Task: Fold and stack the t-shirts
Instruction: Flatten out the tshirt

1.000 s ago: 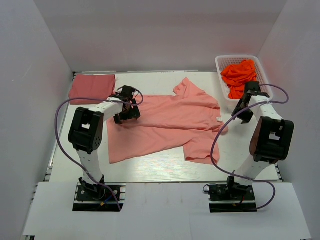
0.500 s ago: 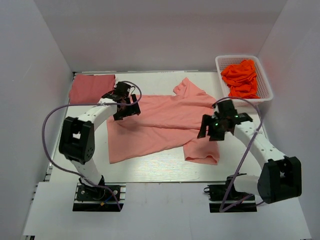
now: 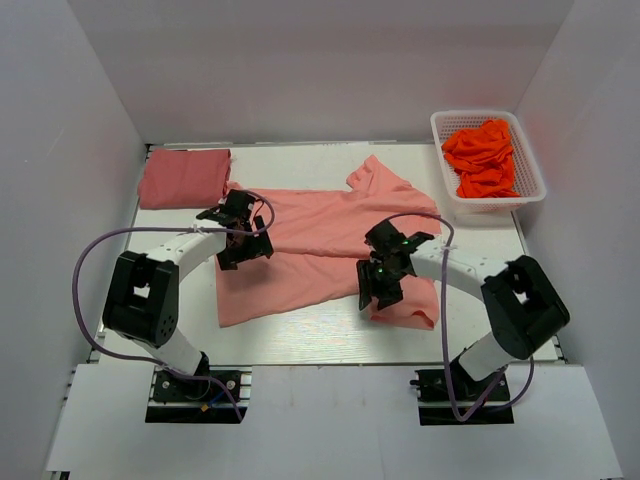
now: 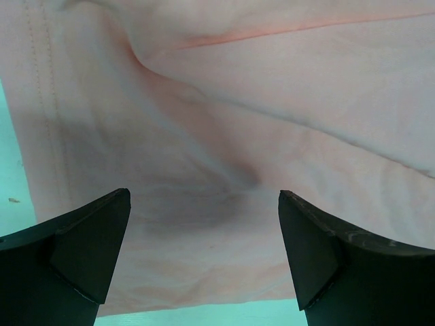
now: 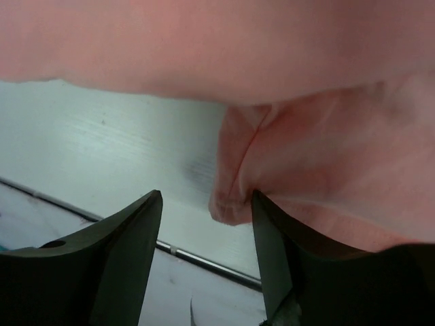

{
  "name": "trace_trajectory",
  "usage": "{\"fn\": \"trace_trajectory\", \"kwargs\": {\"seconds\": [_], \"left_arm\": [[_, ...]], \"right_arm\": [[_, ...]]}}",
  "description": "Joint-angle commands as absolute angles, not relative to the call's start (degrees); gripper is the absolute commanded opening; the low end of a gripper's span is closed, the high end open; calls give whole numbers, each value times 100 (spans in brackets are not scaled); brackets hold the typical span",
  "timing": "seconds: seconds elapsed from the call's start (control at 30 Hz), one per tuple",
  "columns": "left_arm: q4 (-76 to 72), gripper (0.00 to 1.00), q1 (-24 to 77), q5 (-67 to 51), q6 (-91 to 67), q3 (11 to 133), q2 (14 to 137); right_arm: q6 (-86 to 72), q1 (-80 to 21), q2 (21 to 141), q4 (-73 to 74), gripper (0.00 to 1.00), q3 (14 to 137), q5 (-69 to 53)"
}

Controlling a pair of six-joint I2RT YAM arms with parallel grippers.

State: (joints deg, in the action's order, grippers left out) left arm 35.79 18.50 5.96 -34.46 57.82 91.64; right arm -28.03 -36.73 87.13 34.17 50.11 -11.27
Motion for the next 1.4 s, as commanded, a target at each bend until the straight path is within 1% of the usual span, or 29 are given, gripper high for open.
{"fn": "trace_trajectory", "kwargs": {"seconds": [0.0, 0.03, 0.07, 0.1, 0.13, 0.17, 0.33, 0.43, 0.47, 0.5, 0.53, 0.57, 0.63, 0.7, 0.73, 0.77, 0.8, 0.83, 0.87, 0.9, 0.93, 0.97, 1.03, 1.1, 1.13, 1.17, 1.2, 1.23, 1.37], "left_arm": [[3437, 100, 1846, 782, -3551, 5757, 9088], [3437, 100, 1846, 782, -3551, 5757, 9140], [3437, 100, 1846, 782, -3551, 5757, 9141], [3384, 100, 1846, 782, -3551, 5757, 9193], [3314, 100, 1846, 782, -3551, 5757, 9254], [3313, 100, 1846, 782, -3551, 5757, 9255], [3252, 100, 1846, 782, -3551, 5757, 9439], [3191, 100, 1846, 782, -3551, 5705, 9439], [3190, 100, 1846, 782, -3551, 5704, 9387], [3130, 100, 1846, 782, -3551, 5652, 9387], [3129, 100, 1846, 782, -3551, 5651, 9387], [3129, 100, 1846, 782, -3551, 5651, 9387], [3129, 100, 1846, 782, -3551, 5651, 9387], [3129, 100, 1846, 782, -3551, 5651, 9387], [3129, 100, 1846, 782, -3551, 5651, 9387], [3129, 100, 1846, 782, -3551, 5651, 9439], [3129, 100, 1846, 782, -3551, 5651, 9439], [3129, 100, 1846, 782, -3551, 5651, 9439], [3129, 100, 1846, 782, -3551, 5704, 9500], [3129, 100, 1846, 782, -3551, 5704, 9501], [3129, 100, 1846, 782, -3551, 5704, 9501], [3129, 100, 1846, 782, -3551, 5756, 9501], [3182, 100, 1846, 782, -3551, 5757, 9501], [3182, 100, 1846, 730, -3551, 5757, 9501], [3182, 100, 1846, 729, -3551, 5757, 9501], [3182, 100, 1846, 729, -3551, 5757, 9501], [3182, 100, 1846, 729, -3551, 5757, 9501], [3182, 100, 1846, 729, -3551, 5757, 9501], [3182, 100, 1846, 625, -3551, 5757, 9501]], "right_arm": [[-3207, -3919, 8921, 3593, 57, 5361, -256], [-3278, -3920, 8930, 3621, 49, 5370, -185], [-3304, -3937, 8930, 3665, 44, 5361, -28], [-3357, -3955, 8869, 3665, 33, 5353, -26], [-3418, -3999, 8859, 3639, 21, 5344, -26], [-3445, -4016, 8842, 3630, 0, 5335, -44], [-3437, -4227, 8956, 3901, 0, 5764, -44], [-3489, -4455, 9166, 4577, 0, 6448, 621], [-3576, -4517, 9219, 5266, 0, 6790, 1050], [-3621, -4570, 9272, 5491, 0, 6968, 1220], [-3665, -4649, 9490, 5963, 0, 7422, 1500], [-3909, -4763, 9605, 6385, 0, 7522, 1773], [-4025, -4982, 9886, 6582, 0, 7602, 1968], [-4008, -5228, 10080, 6173, 0, 7506, 1672], [-3877, -5273, 10125, 6005, 0, 7471, 1331], [-3798, -5334, 10203, 5812, 8, 7445, 849], [-3492, -5465, 10178, 5061, 17, 7392, 583], [-3350, -5493, 10143, 4793, 36, 7366, 67], [-3253, -5511, 9890, 4529, 45, 7243, -565], [-3121, -5459, 9766, 3865, 49, 7181, -771], [-3094, -5441, 9625, 3693, 53, 7111, -1008], [-3068, -5371, 9111, 3491, 66, 6945, -898], [-3155, -5248, 8764, 3419, 76, 6812, -486], [-3295, -4958, 8107, 3463, 81, 6444, -150], [-3435, -4548, 7860, 3611, 81, 6242, -28], [-3593, -4387, 7762, 3725, 81, 6136, 217], [-3647, -4255, 7674, 3787, 78, 6013, 263], [-3769, -3862, 7490, 3936, 76, 5629, 325], [-3622, -3498, 7234, 4113, 65, 4975, 307]]}}
